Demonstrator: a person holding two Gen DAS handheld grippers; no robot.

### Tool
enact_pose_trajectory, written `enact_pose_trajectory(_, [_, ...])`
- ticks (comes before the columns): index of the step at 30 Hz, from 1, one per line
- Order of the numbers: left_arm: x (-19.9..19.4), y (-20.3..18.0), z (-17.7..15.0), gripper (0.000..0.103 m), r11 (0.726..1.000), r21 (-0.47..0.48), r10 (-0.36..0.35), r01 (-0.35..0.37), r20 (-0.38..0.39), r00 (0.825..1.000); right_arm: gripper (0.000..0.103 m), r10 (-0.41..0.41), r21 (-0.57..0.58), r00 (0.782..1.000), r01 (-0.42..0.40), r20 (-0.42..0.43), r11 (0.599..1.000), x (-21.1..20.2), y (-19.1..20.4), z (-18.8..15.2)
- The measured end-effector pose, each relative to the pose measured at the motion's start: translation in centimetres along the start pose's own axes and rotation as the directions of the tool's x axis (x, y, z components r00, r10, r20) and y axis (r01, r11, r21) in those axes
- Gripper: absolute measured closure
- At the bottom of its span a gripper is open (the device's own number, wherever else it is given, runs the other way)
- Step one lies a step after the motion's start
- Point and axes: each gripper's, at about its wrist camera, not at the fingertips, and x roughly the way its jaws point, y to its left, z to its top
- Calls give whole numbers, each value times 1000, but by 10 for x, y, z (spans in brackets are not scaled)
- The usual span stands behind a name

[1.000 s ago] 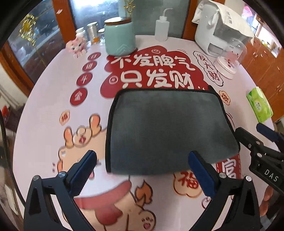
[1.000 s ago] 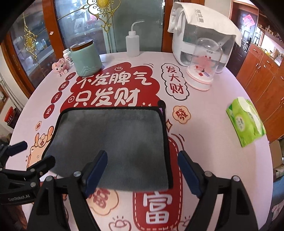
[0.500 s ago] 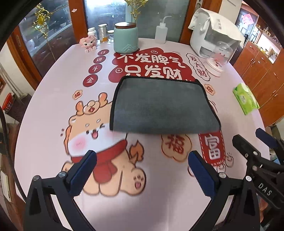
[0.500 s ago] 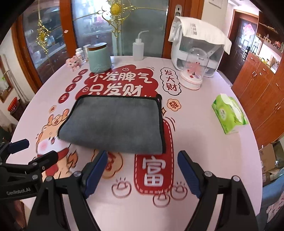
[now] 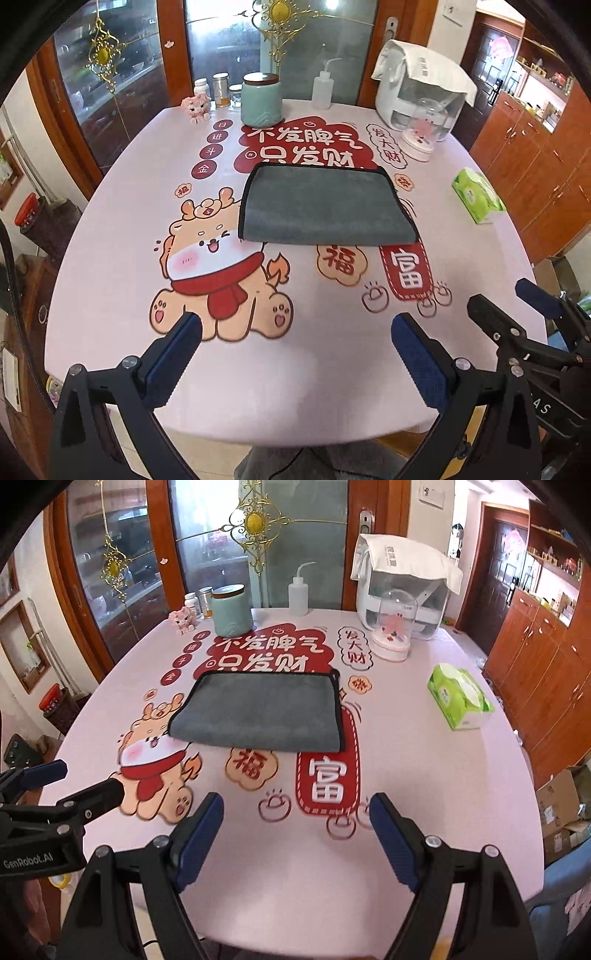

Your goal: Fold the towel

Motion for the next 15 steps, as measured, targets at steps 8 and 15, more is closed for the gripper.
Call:
enact_pose_trajectory(8, [-40,-10,-28,1,1000,19,22,-23,29,999,21,45,33,999,-46,20,998,-38,2,-18])
enact_pose_trajectory(15, [-66,-15,-44,1,996,-5,94,-94,89,992,21,72,32,997,-73,32,997,-55,6,-27])
